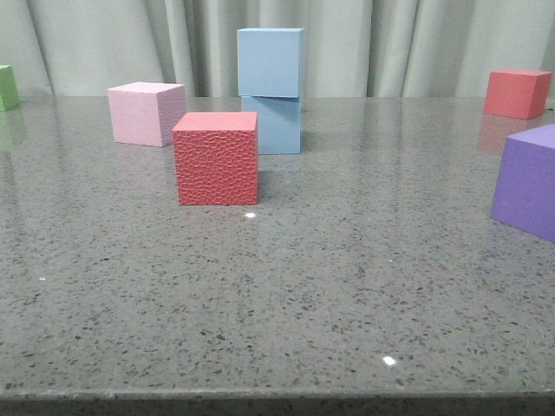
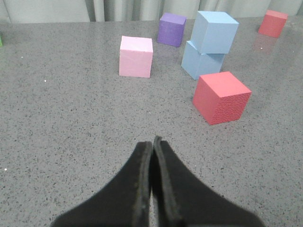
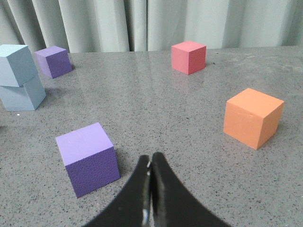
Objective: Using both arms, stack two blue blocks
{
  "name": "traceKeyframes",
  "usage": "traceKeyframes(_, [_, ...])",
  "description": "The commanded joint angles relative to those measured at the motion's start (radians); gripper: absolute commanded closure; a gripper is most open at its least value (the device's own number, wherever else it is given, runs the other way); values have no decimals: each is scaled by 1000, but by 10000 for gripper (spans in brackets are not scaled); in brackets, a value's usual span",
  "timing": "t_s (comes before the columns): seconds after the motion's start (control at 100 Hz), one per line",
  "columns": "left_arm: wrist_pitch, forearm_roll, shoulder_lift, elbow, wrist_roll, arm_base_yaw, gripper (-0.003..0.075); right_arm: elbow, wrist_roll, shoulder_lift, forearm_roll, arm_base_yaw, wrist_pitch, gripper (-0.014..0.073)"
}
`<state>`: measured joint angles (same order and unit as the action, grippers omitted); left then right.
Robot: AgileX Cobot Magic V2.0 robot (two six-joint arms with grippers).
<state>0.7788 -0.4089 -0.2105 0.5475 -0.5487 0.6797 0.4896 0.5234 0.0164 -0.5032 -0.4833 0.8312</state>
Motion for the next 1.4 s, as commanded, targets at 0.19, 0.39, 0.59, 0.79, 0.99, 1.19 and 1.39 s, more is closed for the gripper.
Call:
traceKeyframes(0.19, [-70, 3, -4, 18, -8, 8, 739, 22, -2, 14, -31, 2, -82, 661])
traceKeyframes(0.39, [-70, 3, -4, 18, -8, 8, 739, 22, -2, 14, -31, 2, -82, 661])
traceKeyframes(0.59, [-70, 3, -4, 18, -8, 8, 739, 22, -2, 14, -31, 2, -82, 661])
traceKeyframes(0.79, [-69, 3, 7, -5, -8, 1, 739, 22, -2, 14, -31, 2, -82, 661])
traceKeyframes(0.99, [-192, 65, 8, -57, 106, -95, 739, 22, -2, 14, -31, 2, -82, 661])
traceKeyframes(1.19, [-405, 214, 8, -123, 359, -267, 739, 22, -2, 14, -31, 2, -82, 661])
traceKeyframes(1.39, [-632, 394, 36, -218, 608, -437, 739, 22, -2, 14, -31, 2, -82, 661])
